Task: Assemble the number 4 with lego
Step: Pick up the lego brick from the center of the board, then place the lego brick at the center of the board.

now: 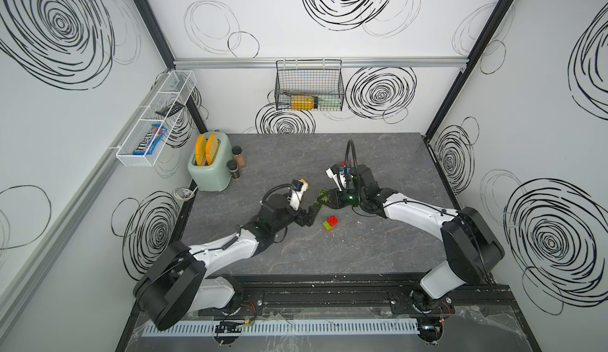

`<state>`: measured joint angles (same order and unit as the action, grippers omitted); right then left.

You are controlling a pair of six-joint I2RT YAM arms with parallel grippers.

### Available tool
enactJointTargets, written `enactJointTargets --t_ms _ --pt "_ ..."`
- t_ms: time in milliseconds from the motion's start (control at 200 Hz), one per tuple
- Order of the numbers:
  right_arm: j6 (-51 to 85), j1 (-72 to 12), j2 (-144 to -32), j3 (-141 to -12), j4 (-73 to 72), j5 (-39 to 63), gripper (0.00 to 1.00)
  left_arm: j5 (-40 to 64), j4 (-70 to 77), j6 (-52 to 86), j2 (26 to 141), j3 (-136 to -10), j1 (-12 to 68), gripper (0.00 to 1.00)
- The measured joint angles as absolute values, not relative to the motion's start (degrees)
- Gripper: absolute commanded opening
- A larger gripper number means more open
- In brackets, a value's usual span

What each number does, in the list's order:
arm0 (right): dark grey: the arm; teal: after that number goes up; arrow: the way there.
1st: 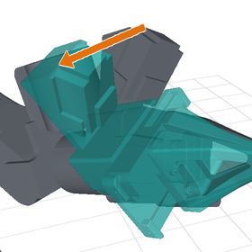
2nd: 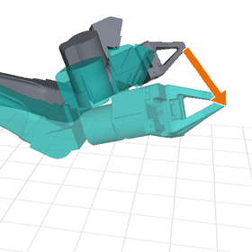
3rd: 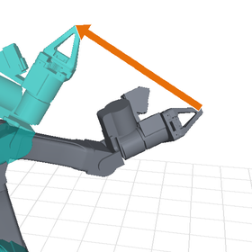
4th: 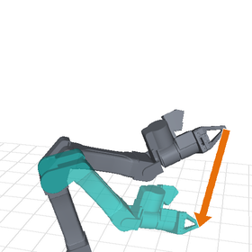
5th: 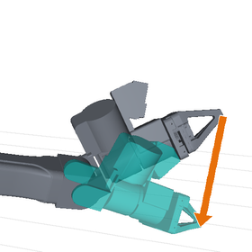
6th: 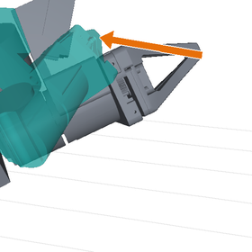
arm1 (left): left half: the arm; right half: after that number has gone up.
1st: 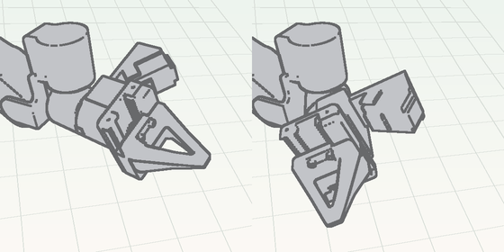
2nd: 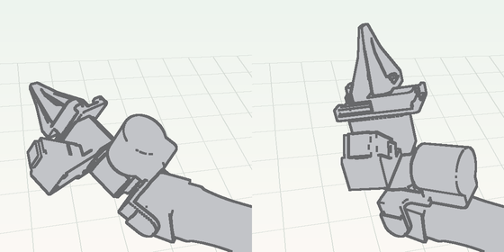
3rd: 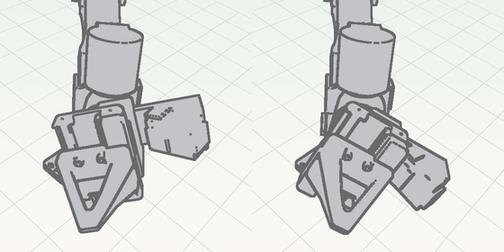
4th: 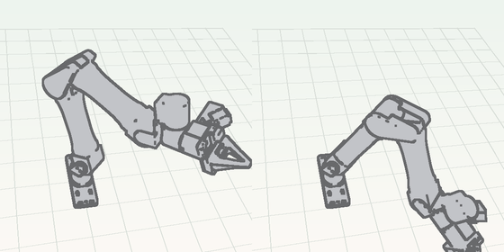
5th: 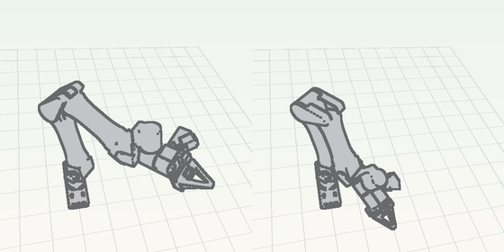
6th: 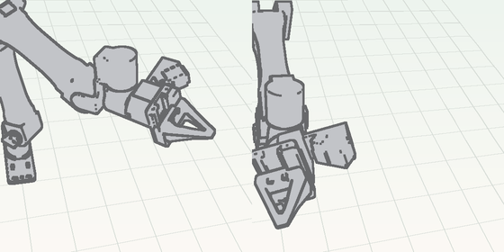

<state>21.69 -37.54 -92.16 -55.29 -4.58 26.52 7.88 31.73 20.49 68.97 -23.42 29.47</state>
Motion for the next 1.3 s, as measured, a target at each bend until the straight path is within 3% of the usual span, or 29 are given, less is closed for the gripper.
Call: enactJointTargets --t_ms 115,275,440,721,946,1121,1156,1196,1301 --pt "14.90 -43.75 -96.51 -58.70 -4.49 14.63 0.02 7.11 27.59 30.52 60.95 -18.74 18.94 0.96" --pt "7.22 -51.00 -102.50 -63.00 -4.32 0.93 0.04 3.81 14.09 35.66 54.43 -21.21 12.43 0.96" --pt "-4.05 -56.77 -106.19 -63.94 -5.87 -11.27 0.06 -2.35 0.95 37.01 52.01 -25.85 9.80 0.96" --pt "-26.33 -64.73 -113.30 -59.61 -19.07 -32.56 0.09 -6.55 -6.00 37.63 48.36 -26.04 8.16 0.96" --pt "-33.41 -66.04 -114.34 -57.65 -23.03 -36.32 0.42 -6.61 -6.90 38.17 48.31 -25.89 7.97 0.96" --pt "-32.84 -66.04 -113.75 -58.35 -17.45 -31.70 0.58 -6.92 -6.79 38.17 49.28 -25.71 8.10 0.96" --pt "-32.05 -65.93 -113.08 -58.85 -15.68 -29.82 0.71 -7.44 -6.85 38.15 49.91 -25.71 8.62 0.96" --pt "-31.11 -65.67 -112.07 -59.29 -13.61 -27.40 0.99 -8.21 -6.94 38.15 50.68 -25.71 9.37 0.96" --pt "-27.81 -64.97 -107.66 -59.51 -7.70 -19.62 0.97 -10.76 -7.25 38.13 52.93 -25.71 14.11 0.96"
